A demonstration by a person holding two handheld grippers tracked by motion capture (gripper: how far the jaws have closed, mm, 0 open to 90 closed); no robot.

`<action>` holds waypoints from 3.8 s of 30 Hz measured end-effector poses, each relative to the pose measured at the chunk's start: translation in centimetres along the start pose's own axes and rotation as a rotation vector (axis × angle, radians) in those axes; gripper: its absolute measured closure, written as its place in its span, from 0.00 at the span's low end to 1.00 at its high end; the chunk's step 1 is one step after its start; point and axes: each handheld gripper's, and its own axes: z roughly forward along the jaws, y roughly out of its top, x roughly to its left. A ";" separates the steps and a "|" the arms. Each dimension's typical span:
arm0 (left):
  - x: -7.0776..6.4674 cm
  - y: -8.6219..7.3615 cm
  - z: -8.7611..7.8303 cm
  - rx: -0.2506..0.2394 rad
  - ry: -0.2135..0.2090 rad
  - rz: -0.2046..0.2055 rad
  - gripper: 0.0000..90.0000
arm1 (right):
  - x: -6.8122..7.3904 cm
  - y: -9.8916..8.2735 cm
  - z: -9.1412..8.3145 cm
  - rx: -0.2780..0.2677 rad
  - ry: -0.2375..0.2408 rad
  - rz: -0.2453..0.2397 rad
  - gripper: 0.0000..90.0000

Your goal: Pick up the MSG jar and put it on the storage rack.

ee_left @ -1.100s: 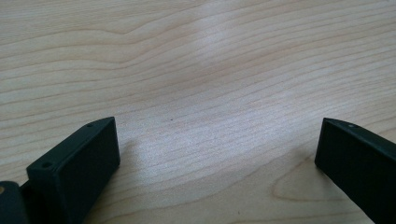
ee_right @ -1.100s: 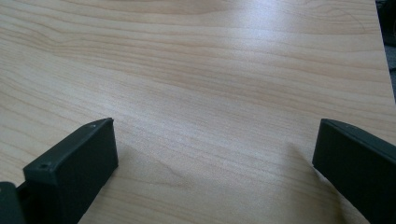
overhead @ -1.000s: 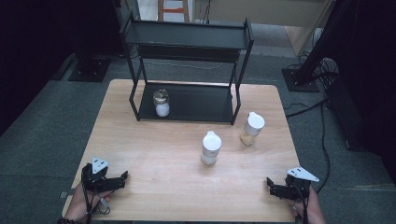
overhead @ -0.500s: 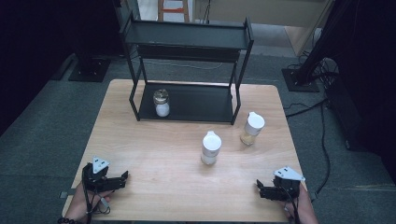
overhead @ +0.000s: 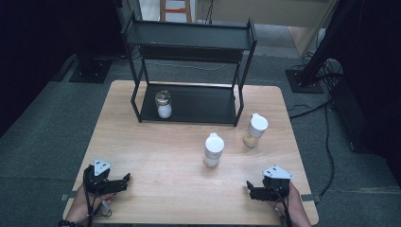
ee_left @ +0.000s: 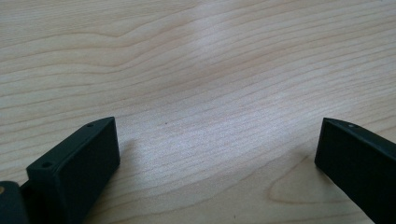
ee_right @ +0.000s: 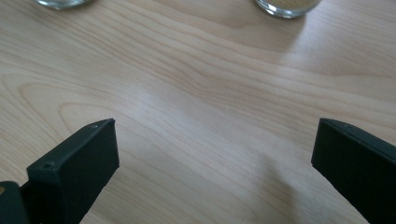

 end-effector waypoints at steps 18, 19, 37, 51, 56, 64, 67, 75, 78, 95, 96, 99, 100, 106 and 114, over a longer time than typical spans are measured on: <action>0.0 0.0 0.0 -0.001 -0.002 0.003 0.00 | 3.1 3.0 1.3 -0.023 0.060 -0.031 0.01; 0.0 0.0 0.0 -0.001 -0.003 0.004 0.00 | 3.2 3.2 1.3 -0.024 0.062 -0.032 0.01; 0.0 0.0 0.0 -0.001 -0.006 0.007 0.00 | 5.0 5.4 2.2 -0.036 0.101 -0.055 0.03; 0.0 0.0 0.0 -0.002 -0.008 0.009 0.00 | 6.3 7.3 2.9 -0.049 0.128 -0.075 0.05; 0.0 0.0 0.0 -0.002 -0.009 0.009 0.00 | 6.8 8.0 3.3 -0.046 0.131 -0.080 0.05; 0.0 0.0 0.0 -0.002 -0.010 0.009 0.00 | 7.3 9.1 3.7 -0.050 0.133 -0.075 0.06; -0.1 0.0 0.0 -0.002 -0.010 0.009 0.00 | 7.3 9.5 3.7 -0.056 0.141 -0.069 0.06; 0.0 0.0 0.0 -0.001 -0.010 0.011 0.00 | 7.8 10.7 3.8 -0.067 0.139 -0.068 0.09; 0.0 0.0 0.0 -0.001 -0.011 0.011 0.00 | 7.8 11.1 3.9 -0.068 0.141 -0.057 0.09; 0.0 0.0 0.0 0.000 -0.013 0.012 0.00 | 9.5 12.7 4.1 -0.067 0.158 -0.042 0.17; 0.0 0.0 0.0 0.000 -0.013 0.012 0.00 | 9.6 12.7 4.2 -0.064 0.153 -0.039 0.18; 0.0 0.0 0.0 0.000 -0.013 0.012 0.00 | 9.7 12.9 4.4 -0.060 0.144 -0.035 0.21; 0.0 0.0 0.0 0.000 -0.013 0.012 0.00 | 9.7 12.9 4.4 -0.059 0.136 -0.037 0.23; 0.0 0.0 0.0 0.000 -0.013 0.013 0.00 | 9.6 13.1 4.4 -0.042 0.109 -0.033 0.31; -0.1 0.0 0.0 -0.002 -0.014 0.013 0.00 | 9.6 13.5 4.6 -0.035 0.109 -0.038 0.33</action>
